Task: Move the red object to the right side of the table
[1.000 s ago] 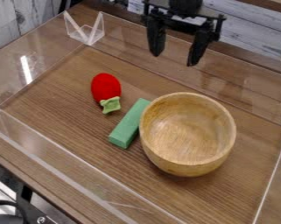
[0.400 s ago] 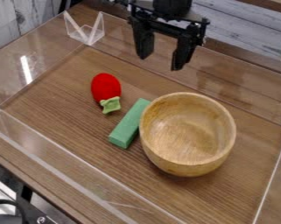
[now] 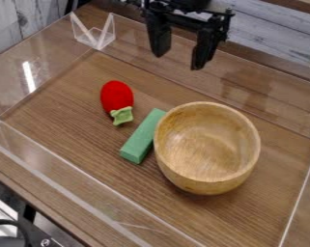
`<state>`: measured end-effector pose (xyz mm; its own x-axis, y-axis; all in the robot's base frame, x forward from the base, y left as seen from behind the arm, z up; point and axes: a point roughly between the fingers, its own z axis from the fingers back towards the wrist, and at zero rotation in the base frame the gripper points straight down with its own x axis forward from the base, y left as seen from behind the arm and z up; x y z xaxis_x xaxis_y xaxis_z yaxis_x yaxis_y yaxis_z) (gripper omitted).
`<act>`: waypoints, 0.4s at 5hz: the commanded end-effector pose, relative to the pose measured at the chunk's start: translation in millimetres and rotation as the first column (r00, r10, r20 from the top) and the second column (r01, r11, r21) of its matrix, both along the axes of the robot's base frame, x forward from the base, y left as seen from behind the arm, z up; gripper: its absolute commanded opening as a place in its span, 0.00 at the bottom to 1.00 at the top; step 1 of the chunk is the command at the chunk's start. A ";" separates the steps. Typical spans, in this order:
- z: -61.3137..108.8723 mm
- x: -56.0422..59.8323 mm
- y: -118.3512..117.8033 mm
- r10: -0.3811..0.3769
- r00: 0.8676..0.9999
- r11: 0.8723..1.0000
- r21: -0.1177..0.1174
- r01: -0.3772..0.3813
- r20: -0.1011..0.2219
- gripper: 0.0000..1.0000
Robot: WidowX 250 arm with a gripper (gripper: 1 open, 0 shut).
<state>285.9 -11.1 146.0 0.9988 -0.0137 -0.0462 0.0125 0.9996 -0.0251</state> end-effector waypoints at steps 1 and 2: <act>5.2 11.1 -12.5 -0.032 0.998 0.999 0.002 0.032 0.049 1.00; 5.6 7.2 -2.8 -0.008 0.999 1.000 0.004 0.008 0.045 1.00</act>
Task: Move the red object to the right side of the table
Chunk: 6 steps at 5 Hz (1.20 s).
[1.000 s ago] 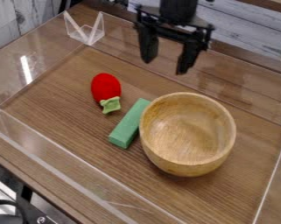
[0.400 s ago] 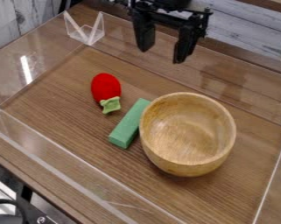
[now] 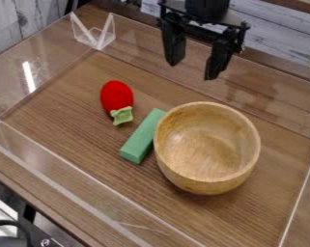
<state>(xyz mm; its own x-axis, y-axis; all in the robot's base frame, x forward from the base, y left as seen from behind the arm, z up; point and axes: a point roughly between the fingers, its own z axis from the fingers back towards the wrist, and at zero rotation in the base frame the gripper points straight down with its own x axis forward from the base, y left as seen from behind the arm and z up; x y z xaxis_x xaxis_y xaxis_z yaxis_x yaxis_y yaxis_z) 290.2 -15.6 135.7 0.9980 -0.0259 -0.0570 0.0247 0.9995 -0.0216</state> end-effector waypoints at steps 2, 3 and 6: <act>15.3 -2.6 19.2 0.013 0.998 1.000 0.014 -0.014 0.066 1.00; 11.7 -2.7 11.3 -0.012 0.997 1.000 0.016 0.011 0.080 1.00; 19.8 25.5 -8.5 -0.033 0.997 0.999 0.021 0.031 0.063 1.00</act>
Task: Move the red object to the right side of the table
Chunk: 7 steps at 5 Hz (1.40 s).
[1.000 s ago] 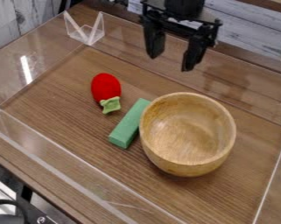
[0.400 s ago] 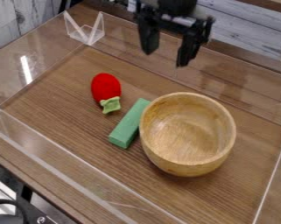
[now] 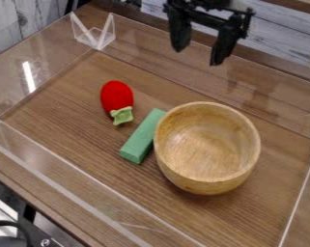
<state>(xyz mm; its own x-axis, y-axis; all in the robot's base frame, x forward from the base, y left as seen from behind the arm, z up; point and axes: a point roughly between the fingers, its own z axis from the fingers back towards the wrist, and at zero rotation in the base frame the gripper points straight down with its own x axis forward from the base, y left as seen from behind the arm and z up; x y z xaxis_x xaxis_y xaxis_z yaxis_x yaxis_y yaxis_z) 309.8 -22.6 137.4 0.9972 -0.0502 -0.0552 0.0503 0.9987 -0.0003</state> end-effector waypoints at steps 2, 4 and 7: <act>13.1 -14.6 29.3 -0.045 0.997 0.999 -0.001 0.045 0.062 1.00; 12.9 -16.1 23.5 0.020 0.997 1.000 -0.009 -0.020 0.075 1.00; -19.3 -21.3 43.7 0.135 0.990 0.991 0.003 -0.135 0.050 1.00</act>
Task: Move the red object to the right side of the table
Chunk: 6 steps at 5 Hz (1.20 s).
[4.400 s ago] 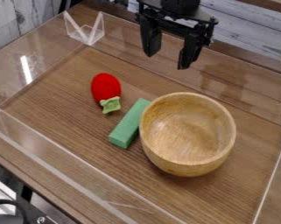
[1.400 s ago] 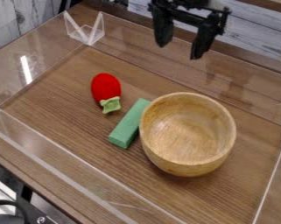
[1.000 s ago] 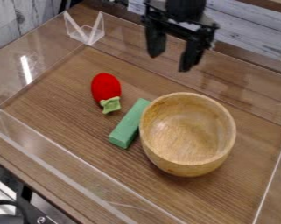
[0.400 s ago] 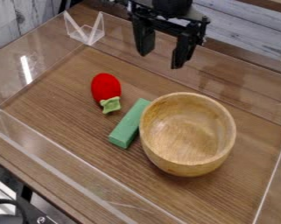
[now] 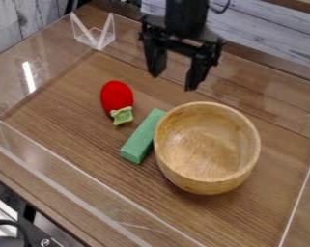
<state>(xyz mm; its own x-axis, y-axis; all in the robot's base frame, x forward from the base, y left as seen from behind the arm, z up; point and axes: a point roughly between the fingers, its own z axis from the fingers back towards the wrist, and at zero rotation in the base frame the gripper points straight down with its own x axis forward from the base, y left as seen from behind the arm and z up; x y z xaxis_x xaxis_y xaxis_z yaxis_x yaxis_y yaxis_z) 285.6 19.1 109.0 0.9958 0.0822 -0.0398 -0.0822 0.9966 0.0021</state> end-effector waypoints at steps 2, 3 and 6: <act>5.4 -13.8 44.1 0.153 0.985 0.988 0.018 -0.154 0.084 1.00; 4.5 -14.1 65.6 0.258 0.958 0.965 0.019 -0.263 0.122 1.00; -28.4 -20.9 78.1 0.259 0.955 0.963 0.043 -0.268 0.142 1.00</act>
